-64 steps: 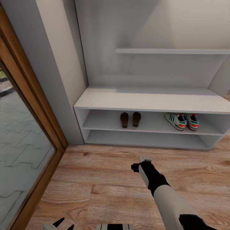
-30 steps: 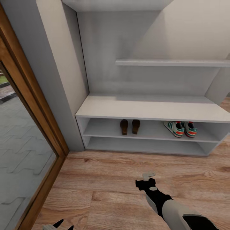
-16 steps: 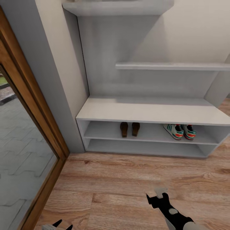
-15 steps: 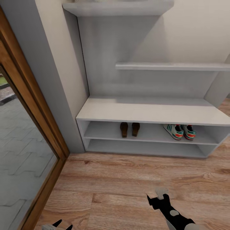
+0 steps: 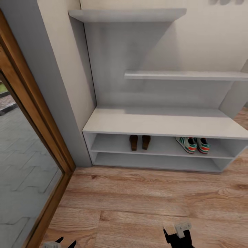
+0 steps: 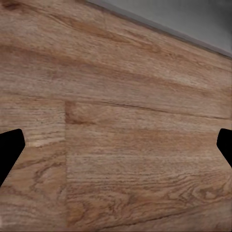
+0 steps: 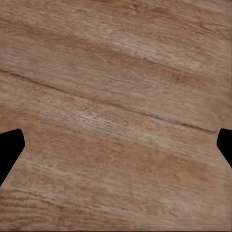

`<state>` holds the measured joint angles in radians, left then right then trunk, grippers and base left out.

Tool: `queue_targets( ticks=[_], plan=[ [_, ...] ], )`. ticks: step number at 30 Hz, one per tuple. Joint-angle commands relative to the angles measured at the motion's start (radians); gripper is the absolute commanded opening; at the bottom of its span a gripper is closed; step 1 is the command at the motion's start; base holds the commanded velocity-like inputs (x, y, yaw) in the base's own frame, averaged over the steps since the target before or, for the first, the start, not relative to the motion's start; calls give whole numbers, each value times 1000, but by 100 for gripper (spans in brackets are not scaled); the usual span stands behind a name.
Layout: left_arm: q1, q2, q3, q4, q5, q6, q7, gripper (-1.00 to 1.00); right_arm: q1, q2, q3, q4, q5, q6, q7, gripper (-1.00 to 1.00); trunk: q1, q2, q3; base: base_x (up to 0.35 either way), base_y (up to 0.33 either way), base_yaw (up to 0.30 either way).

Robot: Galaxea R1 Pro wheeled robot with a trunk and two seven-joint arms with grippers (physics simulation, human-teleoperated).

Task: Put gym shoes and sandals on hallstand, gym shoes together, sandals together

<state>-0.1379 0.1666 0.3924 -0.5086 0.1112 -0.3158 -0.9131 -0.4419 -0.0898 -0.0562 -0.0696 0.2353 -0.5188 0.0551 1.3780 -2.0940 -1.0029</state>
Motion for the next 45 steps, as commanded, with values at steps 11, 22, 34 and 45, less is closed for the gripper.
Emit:
queue_targets(
  ticks=[11, 22, 34, 45],
  plan=[
    [-1, -2, 5, 44, -27, -5, 58, 100, 67, 3, -7, 1, 3, -92, 1, 100, -42, 77, 34, 0, 0, 0],
    [-2, -4, 8, 60, -45, -6, 74, 100, 121, 8, -7, 2, 3, -196, 0, 100, -85, 154, 68, 0, 0, 0],
    [-2, -4, 9, 60, -45, -6, 74, 100, 124, 11, -7, 1, 5, -204, 2, 100, -131, 238, 106, 0, 0, 0],
    [-2, -3, 11, 59, -44, -8, 74, 100, 124, 13, -5, 1, 8, -204, 3, 100, -173, 315, 140, 0, 0, 0]
  ],
)
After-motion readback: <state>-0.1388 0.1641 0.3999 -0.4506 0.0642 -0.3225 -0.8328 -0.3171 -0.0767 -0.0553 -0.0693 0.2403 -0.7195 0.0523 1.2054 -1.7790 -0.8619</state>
